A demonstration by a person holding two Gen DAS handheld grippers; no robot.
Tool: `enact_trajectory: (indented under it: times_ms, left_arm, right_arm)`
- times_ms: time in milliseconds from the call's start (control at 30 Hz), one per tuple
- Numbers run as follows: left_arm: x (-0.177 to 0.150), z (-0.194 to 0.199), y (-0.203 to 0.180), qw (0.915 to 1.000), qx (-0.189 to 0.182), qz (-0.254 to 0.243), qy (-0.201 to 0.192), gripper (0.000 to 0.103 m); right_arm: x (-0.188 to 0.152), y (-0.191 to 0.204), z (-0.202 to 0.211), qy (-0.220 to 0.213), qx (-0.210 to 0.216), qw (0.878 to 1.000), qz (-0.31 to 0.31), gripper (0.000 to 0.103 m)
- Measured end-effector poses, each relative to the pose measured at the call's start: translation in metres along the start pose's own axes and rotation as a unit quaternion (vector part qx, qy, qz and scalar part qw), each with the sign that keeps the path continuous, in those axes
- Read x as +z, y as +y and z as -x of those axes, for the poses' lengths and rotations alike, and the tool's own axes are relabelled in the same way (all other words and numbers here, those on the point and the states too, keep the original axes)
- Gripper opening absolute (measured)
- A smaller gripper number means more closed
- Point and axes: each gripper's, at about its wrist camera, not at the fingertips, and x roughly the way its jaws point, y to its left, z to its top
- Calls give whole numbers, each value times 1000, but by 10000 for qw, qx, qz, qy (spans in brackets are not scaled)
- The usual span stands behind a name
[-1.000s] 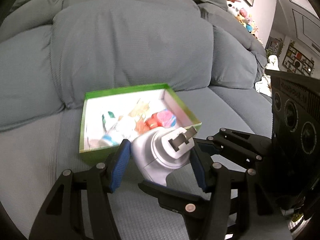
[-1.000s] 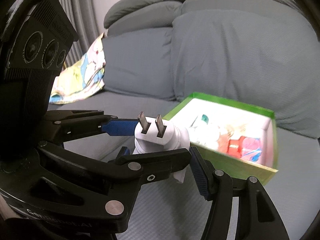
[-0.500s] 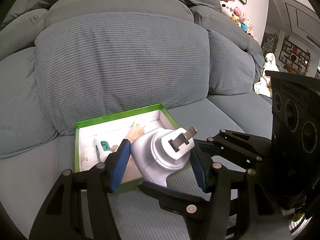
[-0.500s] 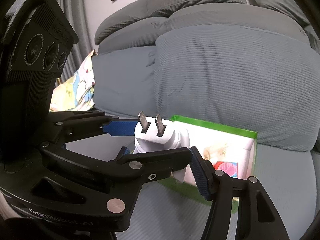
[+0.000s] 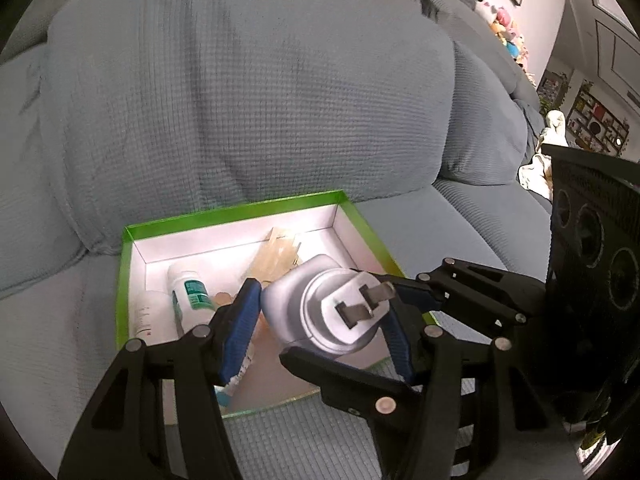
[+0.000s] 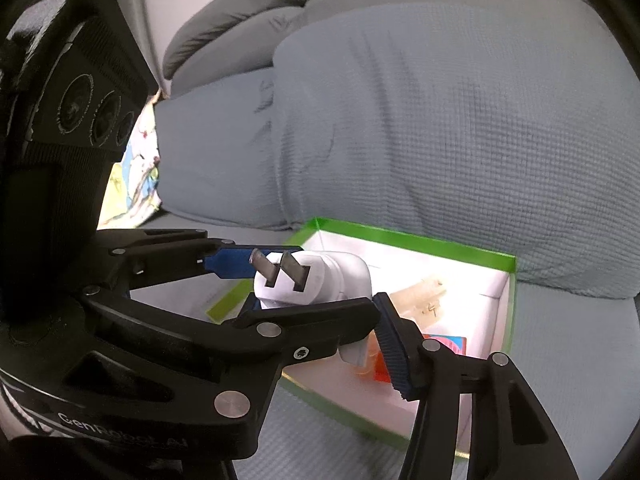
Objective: Organize rigid objects
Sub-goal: 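Lift the plug adapter and carry it over the green box, then lower the plug adapter into the box beside the bottles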
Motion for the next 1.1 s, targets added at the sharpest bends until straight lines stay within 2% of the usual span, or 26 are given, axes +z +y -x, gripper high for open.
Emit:
enact_trajectory:
  times_ms: [500,1100]
  left_arm:
    - [2,-42,20,9993,-60,175,316,57]
    - [4,-61,37,9981,-174,292,507,57]
  right_arm:
    - [-7,-29,-44,312,-20,9991,-293,56]
    - [-6,-44,-71,557,-91,9975,-433,56]
